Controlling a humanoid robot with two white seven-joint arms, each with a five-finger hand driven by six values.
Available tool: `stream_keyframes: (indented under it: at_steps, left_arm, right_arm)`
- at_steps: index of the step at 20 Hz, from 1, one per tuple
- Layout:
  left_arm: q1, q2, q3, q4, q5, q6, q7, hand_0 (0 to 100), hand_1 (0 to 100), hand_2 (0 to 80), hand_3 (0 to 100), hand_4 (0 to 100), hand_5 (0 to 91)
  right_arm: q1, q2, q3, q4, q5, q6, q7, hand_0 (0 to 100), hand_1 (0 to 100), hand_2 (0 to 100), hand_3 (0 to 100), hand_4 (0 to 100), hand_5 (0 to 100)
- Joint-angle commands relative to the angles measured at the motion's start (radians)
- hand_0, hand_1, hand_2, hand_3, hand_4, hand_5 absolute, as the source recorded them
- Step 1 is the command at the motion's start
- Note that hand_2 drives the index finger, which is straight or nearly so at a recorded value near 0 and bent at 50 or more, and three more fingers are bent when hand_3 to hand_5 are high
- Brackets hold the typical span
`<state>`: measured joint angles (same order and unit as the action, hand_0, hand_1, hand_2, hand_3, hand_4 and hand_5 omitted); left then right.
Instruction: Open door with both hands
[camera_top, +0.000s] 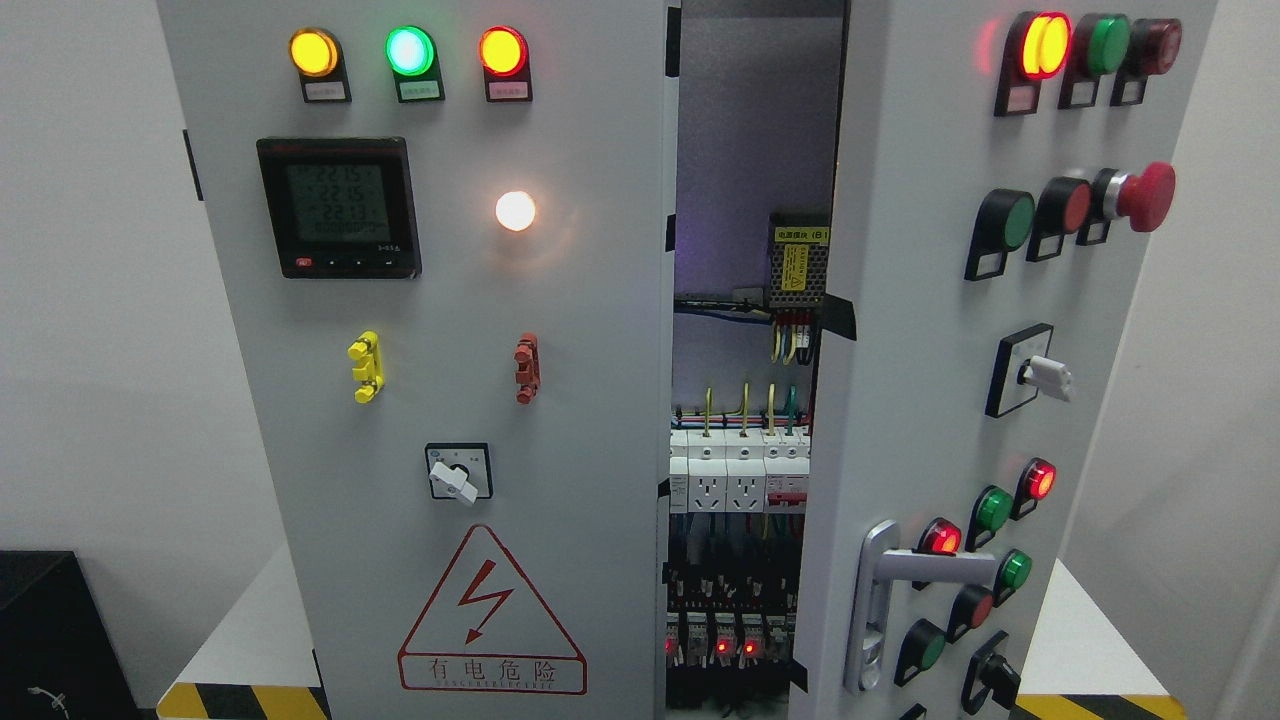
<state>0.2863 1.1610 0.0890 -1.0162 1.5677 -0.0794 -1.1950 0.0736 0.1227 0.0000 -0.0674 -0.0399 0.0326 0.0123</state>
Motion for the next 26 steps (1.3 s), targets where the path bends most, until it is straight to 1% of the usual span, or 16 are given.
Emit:
stream_keyframes:
  at_steps: [1,2,4,5,7,8,9,12,13,14,16,18,19,21,24,26]
  left_arm:
    - [-0.336,0.434,-0.162,-0.283,0.092,0.075,-0.023,0,0,0.0,0,0,0.0]
    - [-0.474,0.436,-0.283,-0.338,0.087,0.088,-0.023,0,0,0.0,0,0,0.0]
    - [-0.736,0.436,-0.551,-0.47,0.031,0.09,-0.014,0,0,0.0,0,0,0.0]
    - [-0.839,0.436,-0.655,-0.539,0.012,0.09,0.0,0,0,0.0,0,0,0.0]
    - [-0.961,0.421,-0.793,-0.631,0.009,0.092,0.023,0,0,0.0,0,0,0.0]
    - [-1.036,0.401,-0.846,-0.65,0.009,0.096,0.025,0,0,0.0,0,0,0.0]
    - [-1.129,0.363,-0.935,-0.669,0.006,0.111,0.025,0,0,0.0,0,0,0.0]
    - [-1.523,0.292,-1.298,-0.716,0.008,0.156,0.028,0,0,0.0,0,0,0.0]
    - [-1.626,0.242,-1.403,-0.714,0.008,0.156,0.038,0,0,0.0,0,0,0.0]
    - [-1.706,0.185,-1.478,-0.71,0.008,0.156,0.066,0,0,0.0,0,0,0.0]
    - [-1.753,0.085,-1.554,-0.694,-0.008,0.159,0.157,0,0,0.0,0,0,0.0]
    - [-1.756,-0.036,-1.566,-0.69,-0.017,0.159,0.262,0,0,0.0,0,0,0.0]
    - [-1.76,-0.09,-1.568,-0.69,-0.017,0.159,0.293,0,0,0.0,0,0,0.0]
    - [-1.783,-0.202,-1.566,-0.69,-0.017,0.159,0.342,0,0,0.0,0,0,0.0]
    - [-1.835,-0.32,-1.554,-0.688,-0.008,0.159,0.37,0,0,0.0,0,0,0.0]
    - [-1.852,-0.409,-1.526,-0.645,-0.003,0.161,0.411,0,0,0.0,0,0,0.0]
  right_arm:
    - [0.0,0.0,-0.014,-0.002,0.0,0.0,0.0,0,0,0,0,0,0]
    - [0.0,0.0,-0.014,0.0,0.0,0.0,0.0,0,0,0,0,0,0]
    - [0.0,0.0,-0.014,0.0,0.0,0.0,0.0,0,0,0,0,0,0]
    - [0.0,0.0,-0.014,0.0,0.0,0.0,0.0,0,0,0,0,0,0]
    - [0.0,0.0,-0.014,0.0,0.0,0.0,0.0,0,0,0,0,0,0]
    - [0.0,0.0,-0.014,0.0,0.0,0.0,0.0,0,0,0,0,0,0]
    - [0.0,0.0,-0.014,0.0,0.0,0.0,0.0,0,0,0,0,0,0]
    - [0.0,0.0,-0.014,0.0,0.0,0.0,0.0,0,0,0,0,0,0]
    - [0.0,0.0,-0.014,0.0,0.0,0.0,0.0,0,0,0,0,0,0]
    - [0.002,0.0,-0.014,0.0,0.0,0.0,0.0,0,0,0,0,0,0]
    - [0.0,0.0,-0.014,0.0,0.0,0.0,0.0,0,0,0,0,0,0]
    - [0.0,0.0,-0.014,0.0,0.0,0.0,0.0,0,0,0,0,0,0]
    - [0.0,0.0,-0.014,0.0,0.0,0.0,0.0,0,0,0,0,0,0]
    - [0.0,0.0,-0.014,0.0,0.0,0.0,0.0,0,0,0,0,0,0]
    - [0.0,0.0,-0.014,0.0,0.0,0.0,0.0,0,0,0,0,0,0]
    - [0.0,0.0,-0.014,0.0,0.0,0.0,0.0,0,0,0,0,0,0]
